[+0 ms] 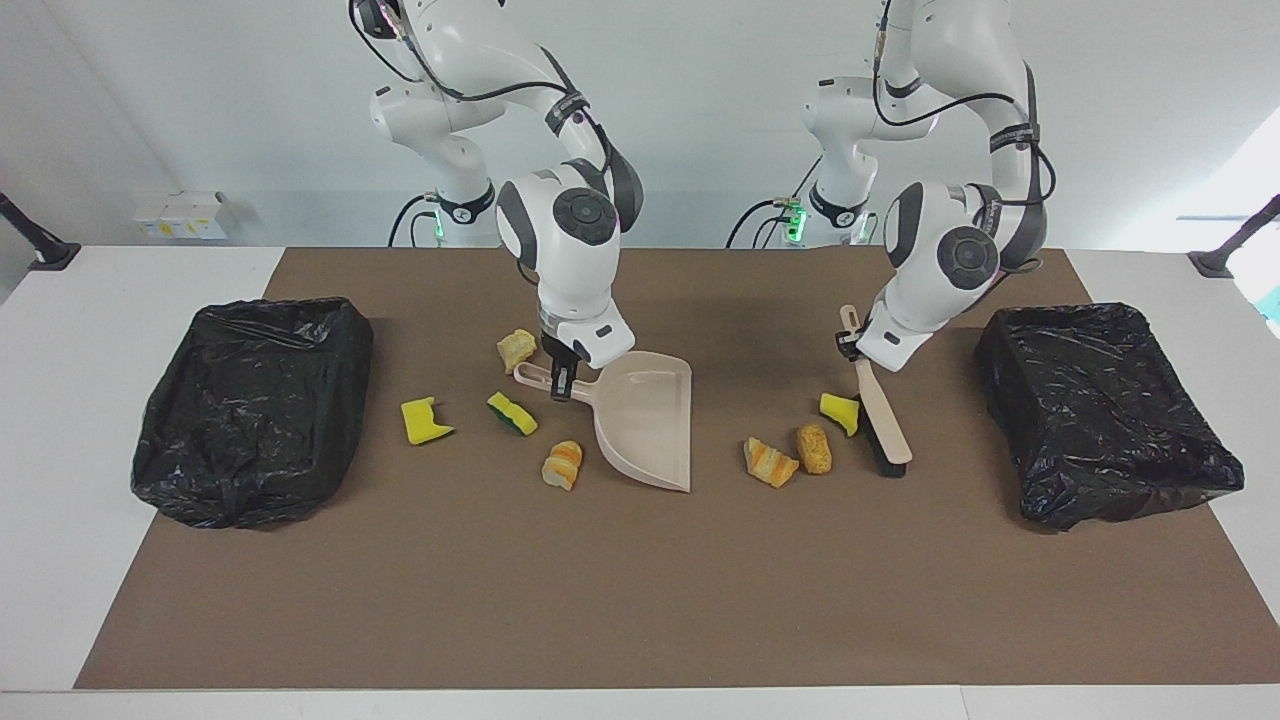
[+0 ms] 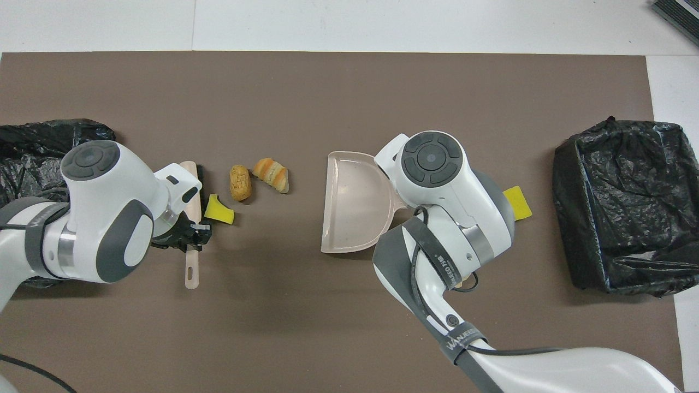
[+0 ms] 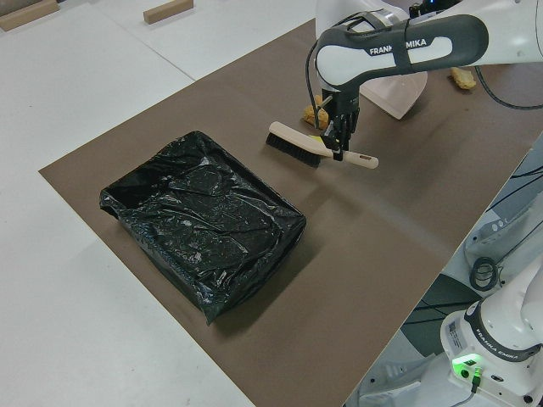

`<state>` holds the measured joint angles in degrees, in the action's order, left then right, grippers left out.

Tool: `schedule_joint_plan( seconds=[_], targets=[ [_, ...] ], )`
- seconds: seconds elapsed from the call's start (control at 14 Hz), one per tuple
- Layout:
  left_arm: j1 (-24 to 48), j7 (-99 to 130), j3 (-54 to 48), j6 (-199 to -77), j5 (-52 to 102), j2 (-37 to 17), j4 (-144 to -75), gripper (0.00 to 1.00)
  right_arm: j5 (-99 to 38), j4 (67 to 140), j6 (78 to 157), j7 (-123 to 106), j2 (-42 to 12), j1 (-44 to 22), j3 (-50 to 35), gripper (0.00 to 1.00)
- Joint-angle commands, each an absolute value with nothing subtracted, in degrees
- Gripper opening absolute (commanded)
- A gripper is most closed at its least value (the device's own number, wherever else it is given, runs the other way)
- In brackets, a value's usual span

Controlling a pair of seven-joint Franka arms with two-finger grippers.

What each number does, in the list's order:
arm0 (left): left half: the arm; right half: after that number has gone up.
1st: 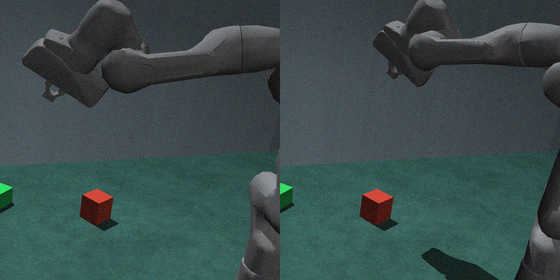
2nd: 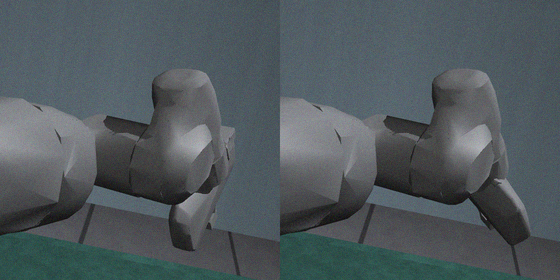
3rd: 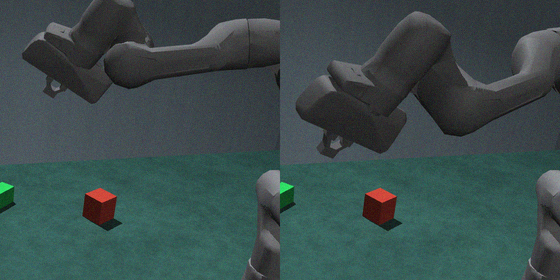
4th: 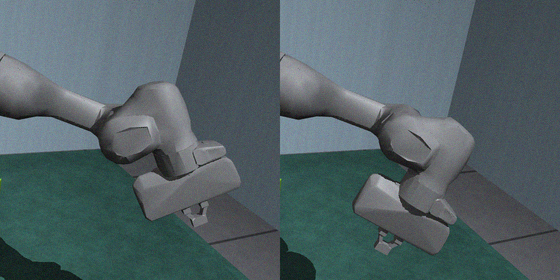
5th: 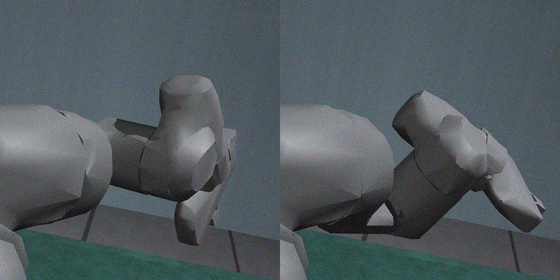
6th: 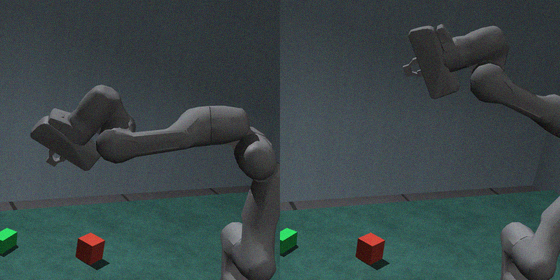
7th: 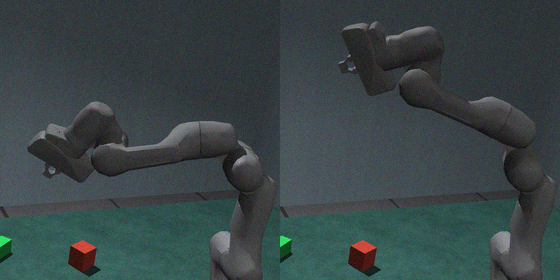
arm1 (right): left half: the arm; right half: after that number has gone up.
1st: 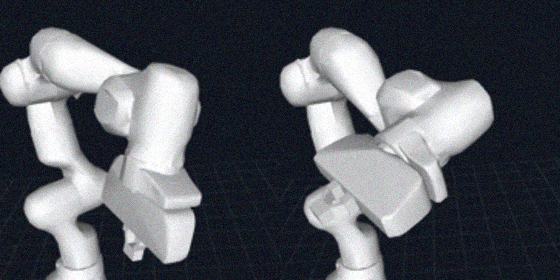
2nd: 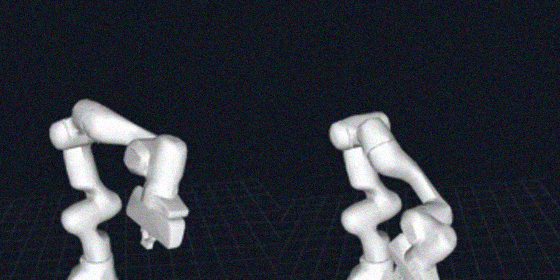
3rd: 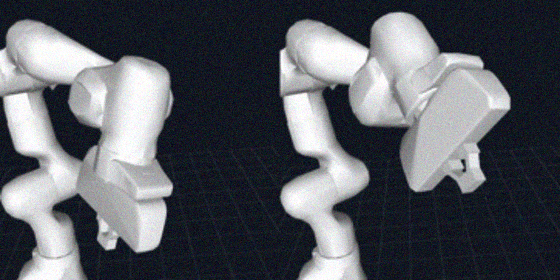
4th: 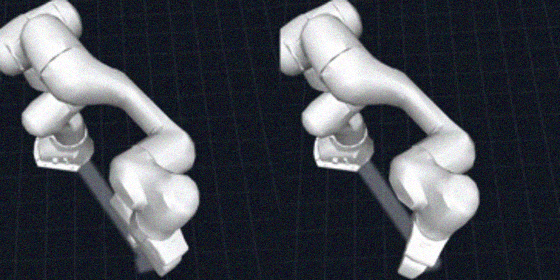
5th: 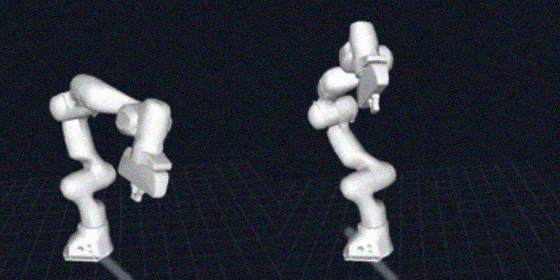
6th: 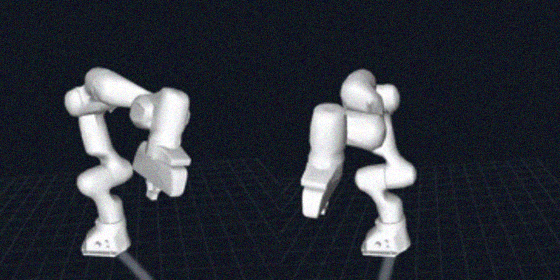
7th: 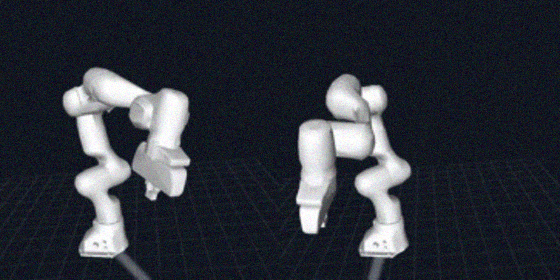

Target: Sweep and dump trash in bin

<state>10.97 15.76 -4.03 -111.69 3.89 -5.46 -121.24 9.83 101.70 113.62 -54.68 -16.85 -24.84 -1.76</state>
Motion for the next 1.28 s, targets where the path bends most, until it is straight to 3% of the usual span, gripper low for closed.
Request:
schedule_joint_plan(
  seconds=[0.0, 0.78, 1.07, 1.21],
  targets=[
    [15.54, 17.84, -3.25, -115.83, 5.71, -5.27, -122.87, 0.0, 10.99, 104.33, 114.78, -56.43, -15.12, -24.61, -2.02, 0.0],
    [31.1, 18.02, -3.6, -122.87, 17.14, -5.8, -120.59, 0.0, 10.9, 104.33, 115.14, -55.81, -15.12, -24.61, -2.02, 0.0],
    [31.73, 17.49, -3.78, -119.99, 17.14, -4.4, -119.8, 0.0, 10.9, 104.33, 115.14, -55.81, -15.12, -24.61, -2.02, 0.0],
    [30.33, 17.06, -3.08, -113.15, 17.14, -3.26, -115.69, 0.0, 10.9, 104.33, 115.14, -55.64, -15.12, -24.61, -2.02, 0.0]
  ],
)
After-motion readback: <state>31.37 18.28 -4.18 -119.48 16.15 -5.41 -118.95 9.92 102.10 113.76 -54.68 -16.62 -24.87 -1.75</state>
